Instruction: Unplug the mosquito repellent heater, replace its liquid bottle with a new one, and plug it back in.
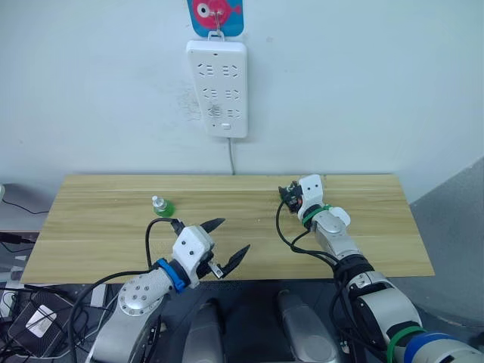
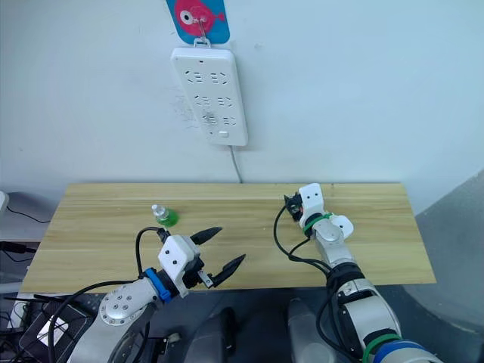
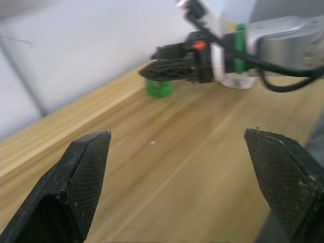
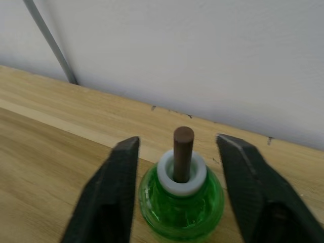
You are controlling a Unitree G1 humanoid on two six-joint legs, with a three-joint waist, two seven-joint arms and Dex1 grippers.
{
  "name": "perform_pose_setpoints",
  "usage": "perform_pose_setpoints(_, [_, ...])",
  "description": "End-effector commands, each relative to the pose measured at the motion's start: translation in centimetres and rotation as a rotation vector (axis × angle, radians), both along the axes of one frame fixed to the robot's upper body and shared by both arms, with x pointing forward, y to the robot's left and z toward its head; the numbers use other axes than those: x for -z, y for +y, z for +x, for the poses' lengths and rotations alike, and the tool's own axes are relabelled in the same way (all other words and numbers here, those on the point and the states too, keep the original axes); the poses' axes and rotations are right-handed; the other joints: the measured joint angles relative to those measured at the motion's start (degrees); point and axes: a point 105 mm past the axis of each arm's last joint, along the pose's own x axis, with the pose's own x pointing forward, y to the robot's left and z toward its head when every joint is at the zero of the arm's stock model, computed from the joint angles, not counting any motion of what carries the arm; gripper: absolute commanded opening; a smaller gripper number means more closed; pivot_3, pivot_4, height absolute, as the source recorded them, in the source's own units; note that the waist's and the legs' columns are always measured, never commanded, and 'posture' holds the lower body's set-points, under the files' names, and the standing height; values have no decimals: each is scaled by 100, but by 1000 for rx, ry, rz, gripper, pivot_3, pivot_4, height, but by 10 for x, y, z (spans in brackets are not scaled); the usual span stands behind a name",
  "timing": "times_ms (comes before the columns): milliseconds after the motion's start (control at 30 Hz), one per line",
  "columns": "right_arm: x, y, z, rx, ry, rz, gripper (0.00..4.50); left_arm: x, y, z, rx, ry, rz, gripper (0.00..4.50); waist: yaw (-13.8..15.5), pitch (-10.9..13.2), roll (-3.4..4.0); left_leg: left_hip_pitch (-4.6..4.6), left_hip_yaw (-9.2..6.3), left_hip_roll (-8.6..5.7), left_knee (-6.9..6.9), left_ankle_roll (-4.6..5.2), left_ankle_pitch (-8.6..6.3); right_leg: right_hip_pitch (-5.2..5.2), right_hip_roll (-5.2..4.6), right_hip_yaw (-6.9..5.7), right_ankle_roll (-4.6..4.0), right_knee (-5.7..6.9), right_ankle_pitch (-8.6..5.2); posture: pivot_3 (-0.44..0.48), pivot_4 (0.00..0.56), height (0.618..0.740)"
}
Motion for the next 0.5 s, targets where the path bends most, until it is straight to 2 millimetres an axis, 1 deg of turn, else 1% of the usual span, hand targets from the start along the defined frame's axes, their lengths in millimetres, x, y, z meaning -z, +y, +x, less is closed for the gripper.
perform_pose_setpoints(33, [-25, -2, -7, -62, -106, 24, 4038, -5, 9, -2, -37, -21, -31, 4500, 13, 0, 0, 0, 0, 0, 0, 0, 0, 0, 0, 0, 0, 0, 0, -144, 274, 733])
perform_pose_setpoints(67, [-30, -3, -13, -99, -123, 16, 4433, -1, 15, -2, -70, 5, -46, 4500, 26, 0, 0, -1, 0, 0, -2, 0, 0, -1, 0, 0, 0, 0, 0, -146, 276, 733])
perform_pose_setpoints(100, [-34, -3, -19, -134, -139, 0, 4473, 3, 22, -2, -114, 22, -57, 4500, 35, 0, 1, 0, 0, 0, -3, 0, -1, -1, -1, 0, 1, -1, 0, -148, 276, 733])
perform_pose_setpoints(167, [-41, -4, -30, -201, -153, -25, 4473, 4, 34, -3, -178, 10, -66, 4500, 52, 1, 1, -1, 0, 0, -7, -1, -2, -1, -2, 0, 1, -1, 0, -151, 275, 733])
perform_pose_setpoints(200, [-47, -4, -39, -262, -159, -46, 4473, 8, 46, -3, -246, 9, -65, 4500, 65, 1, 2, 0, -1, 1, -7, -1, -2, -2, -1, -1, 1, -1, -1, -151, 274, 733])
perform_pose_setpoints(300, [-65, 8, -79, -544, -159, -144, 4473, 25, 78, -10, -397, 40, -53, 4500, 89, 2, 4, -1, -2, 0, -5, 0, -1, -2, -1, -1, 2, 0, -2, -148, 272, 733])
perform_pose_setpoints(367, [-74, 17, -103, -694, -151, -219, 4473, 38, 97, -17, -470, 89, -53, 4500, 80, 1, 3, 1, 0, 2, -2, 0, -1, -1, -1, 0, 7, -1, -5, -148, 267, 733])
perform_pose_setpoints(433, [-78, 22, -115, -773, -121, -253, 4473, 46, 108, -22, -505, 114, -53, 4500, 81, 1, 2, 5, 3, 5, 2, 0, -1, 0, 0, 0, 16, 0, -12, -145, 267, 733])
perform_pose_setpoints(500, [-80, 25, -123, -817, -81, -260, 4473, 49, 115, -22, -524, 111, -41, 4500, 97, -1, -1, 8, 1, 5, 6, 1, 1, 1, 3, 0, 12, -1, -14, -135, 271, 733])
